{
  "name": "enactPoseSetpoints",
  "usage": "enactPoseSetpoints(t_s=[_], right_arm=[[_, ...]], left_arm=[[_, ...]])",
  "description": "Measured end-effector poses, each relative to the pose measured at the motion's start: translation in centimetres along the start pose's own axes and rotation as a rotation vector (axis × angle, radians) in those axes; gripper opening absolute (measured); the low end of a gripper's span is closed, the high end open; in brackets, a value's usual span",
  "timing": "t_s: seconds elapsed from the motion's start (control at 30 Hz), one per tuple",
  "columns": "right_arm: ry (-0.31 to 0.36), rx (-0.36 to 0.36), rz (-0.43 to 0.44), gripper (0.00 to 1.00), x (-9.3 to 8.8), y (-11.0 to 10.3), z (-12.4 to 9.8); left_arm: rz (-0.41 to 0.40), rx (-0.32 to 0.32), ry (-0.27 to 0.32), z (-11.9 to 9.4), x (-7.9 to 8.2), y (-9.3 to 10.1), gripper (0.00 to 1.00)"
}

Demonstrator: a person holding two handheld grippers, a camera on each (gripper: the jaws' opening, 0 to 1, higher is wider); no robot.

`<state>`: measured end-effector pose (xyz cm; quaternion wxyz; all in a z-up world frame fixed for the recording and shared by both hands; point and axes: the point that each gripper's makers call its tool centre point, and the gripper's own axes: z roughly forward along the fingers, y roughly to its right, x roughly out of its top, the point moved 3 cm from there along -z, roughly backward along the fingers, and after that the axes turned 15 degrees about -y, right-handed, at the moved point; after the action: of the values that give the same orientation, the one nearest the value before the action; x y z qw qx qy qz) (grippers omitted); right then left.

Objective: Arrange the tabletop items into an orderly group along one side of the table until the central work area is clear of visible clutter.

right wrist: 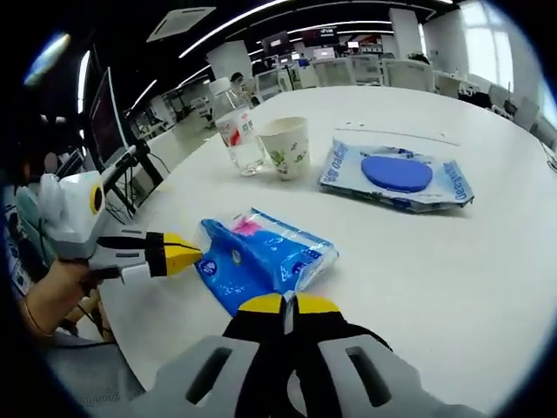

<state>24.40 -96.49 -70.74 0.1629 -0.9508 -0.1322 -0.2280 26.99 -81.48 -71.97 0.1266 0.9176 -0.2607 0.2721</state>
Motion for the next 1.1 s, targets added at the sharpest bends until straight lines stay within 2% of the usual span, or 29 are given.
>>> enactPoseSetpoints(t_s=[0.13, 0.27, 0.5, 0.63, 0.73, 0.87, 1.0, 1.1], right_arm=[[0.012, 0.009, 0.012, 0.0, 0.4, 0.3, -1.0], [0.026, -0.026, -0.006, 0.0, 0.7, 0.8, -2.3], [0.053, -0.022, -0.015, 0.0, 1.5, 1.8, -4.4], [0.083, 0.014, 0.037, 0.0, 2.2, 2.6, -6.0], [0.087, 0.031, 0.028, 0.0, 2.6, 2.9, -7.4], [0.092, 0.046, 0.017, 0.0, 3.1, 3.4, -9.3], [0.097, 0.064, 0.017, 0.0, 3.5, 4.1, -10.6], [0.096, 0.079, 0.02, 0.0, 3.5, 4.6, -11.2]], left_arm=[[0.004, -0.019, -0.009, -0.6, 0.6, 0.5, 0.0], [0.008, -0.056, -0.019, -1.6, 1.3, 1.6, 0.0], [0.121, -0.033, -0.021, -2.8, 3.1, 3.4, 0.0], [0.169, -0.035, -0.03, -3.6, 4.1, 4.5, 0.0], [0.23, -0.029, -0.035, -4.4, 5.0, 5.5, 0.0], [0.25, -0.033, -0.03, -5.2, 6.1, 6.5, 0.0], [0.209, -0.07, -0.038, -5.4, 6.5, 7.3, 0.0], [0.215, -0.066, -0.035, -5.7, 6.9, 8.1, 0.0]])
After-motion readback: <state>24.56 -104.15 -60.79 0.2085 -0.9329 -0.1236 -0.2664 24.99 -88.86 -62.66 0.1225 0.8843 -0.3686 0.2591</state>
